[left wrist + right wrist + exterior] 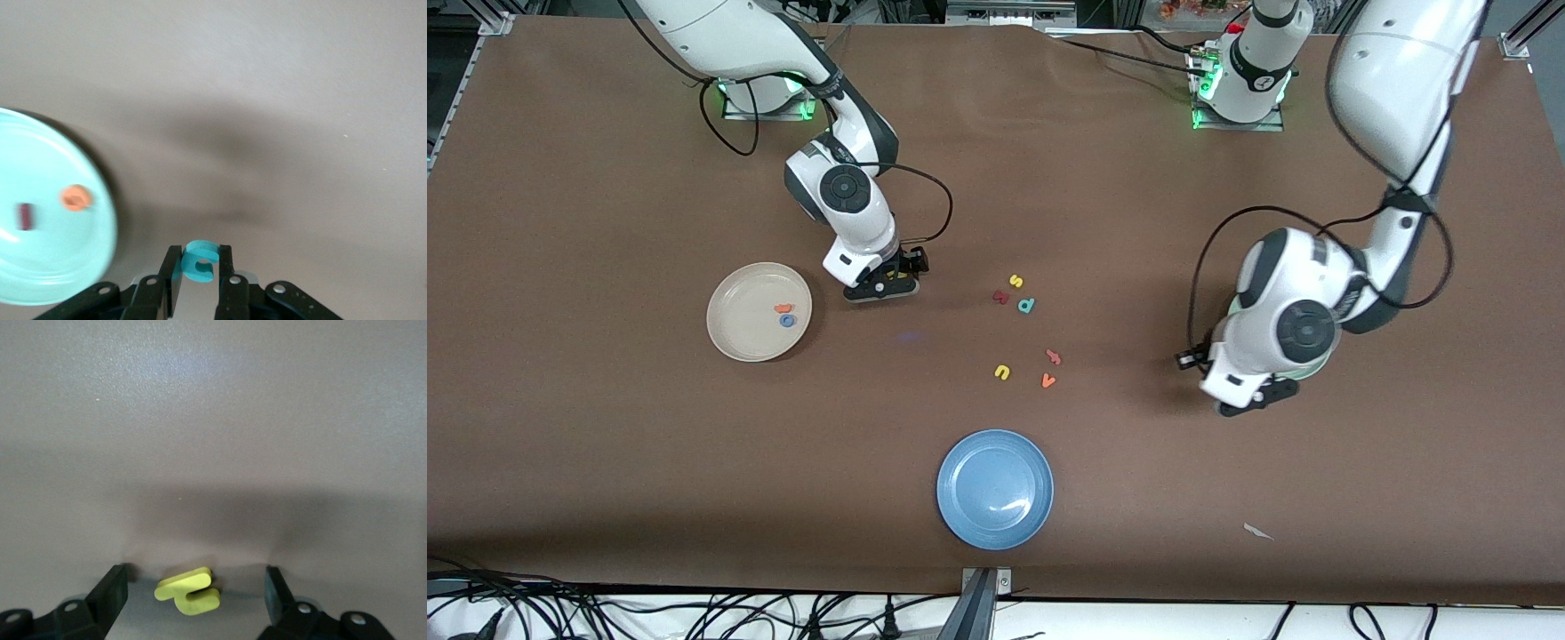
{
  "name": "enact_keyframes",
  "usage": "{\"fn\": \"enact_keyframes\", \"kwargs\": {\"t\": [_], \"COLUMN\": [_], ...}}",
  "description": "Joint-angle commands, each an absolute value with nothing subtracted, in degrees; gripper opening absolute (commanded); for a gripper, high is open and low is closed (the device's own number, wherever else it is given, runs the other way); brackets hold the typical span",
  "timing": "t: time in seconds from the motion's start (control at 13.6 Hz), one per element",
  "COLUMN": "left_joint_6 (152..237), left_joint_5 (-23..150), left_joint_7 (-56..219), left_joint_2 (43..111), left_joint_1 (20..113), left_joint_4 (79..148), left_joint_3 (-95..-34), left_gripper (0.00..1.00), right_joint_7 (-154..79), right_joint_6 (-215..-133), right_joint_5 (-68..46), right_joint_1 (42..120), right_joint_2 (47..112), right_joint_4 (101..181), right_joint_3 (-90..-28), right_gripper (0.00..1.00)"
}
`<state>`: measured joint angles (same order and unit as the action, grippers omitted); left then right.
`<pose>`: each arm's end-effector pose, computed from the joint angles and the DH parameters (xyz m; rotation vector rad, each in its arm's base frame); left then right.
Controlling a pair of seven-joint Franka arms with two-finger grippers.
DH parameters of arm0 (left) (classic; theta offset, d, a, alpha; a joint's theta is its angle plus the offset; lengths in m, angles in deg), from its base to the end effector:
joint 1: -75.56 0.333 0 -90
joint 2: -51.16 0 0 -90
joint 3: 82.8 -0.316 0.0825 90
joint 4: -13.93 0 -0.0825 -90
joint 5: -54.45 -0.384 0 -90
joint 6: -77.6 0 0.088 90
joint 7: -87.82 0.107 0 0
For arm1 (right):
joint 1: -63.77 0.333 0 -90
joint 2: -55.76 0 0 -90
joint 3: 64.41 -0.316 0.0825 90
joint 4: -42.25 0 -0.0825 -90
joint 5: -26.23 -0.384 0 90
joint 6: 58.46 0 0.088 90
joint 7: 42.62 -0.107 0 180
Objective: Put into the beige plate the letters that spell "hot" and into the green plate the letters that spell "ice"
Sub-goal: 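Carry the cyan c to the green plate while the right gripper grasps yellow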
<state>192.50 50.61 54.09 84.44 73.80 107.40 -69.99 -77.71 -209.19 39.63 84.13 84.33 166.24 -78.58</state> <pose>0.6479 -0.1473 0.2732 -3.0678 -0.5015 0.3156 0.4566 0.3250 0.1672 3.1305 0.2618 -0.0130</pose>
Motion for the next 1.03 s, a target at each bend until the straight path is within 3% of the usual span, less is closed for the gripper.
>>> {"fn": "enact_keyframes", "kwargs": {"t": [0.0, 0.15, 0.44, 0.95], "left_joint_6": [189.14, 188.69, 186.77, 183.06], "left_joint_5": [49.79, 49.79, 49.88, 50.40], "left_joint_7": [59.24, 60.74, 66.97, 86.75], "left_joint_2": [82.10, 81.40, 79.55, 77.18], "left_joint_1": [75.38, 76.44, 79.52, 79.78], "left_joint_4": [108.67, 108.67, 108.85, 113.41], "left_joint_3": [-69.79, -69.79, -69.88, -79.36], "left_gripper": [0.15, 0.15, 0.14, 0.13], "right_joint_7": [-78.48, -78.48, -78.48, -78.39], "right_joint_6": [-210.51, -210.60, -210.60, -210.60], "right_joint_5": [41.69, 42.13, 42.22, 43.45], "right_joint_1": [84.51, 84.60, 84.60, 84.60], "right_joint_2": [84.32, 84.59, 84.68, 84.68], "right_joint_4": [166.87, 166.87, 166.87, 166.87], "right_joint_3": [-78.56, -78.56, -78.48, -78.48], "right_gripper": [0.92, 0.91, 0.72, 0.47]}}
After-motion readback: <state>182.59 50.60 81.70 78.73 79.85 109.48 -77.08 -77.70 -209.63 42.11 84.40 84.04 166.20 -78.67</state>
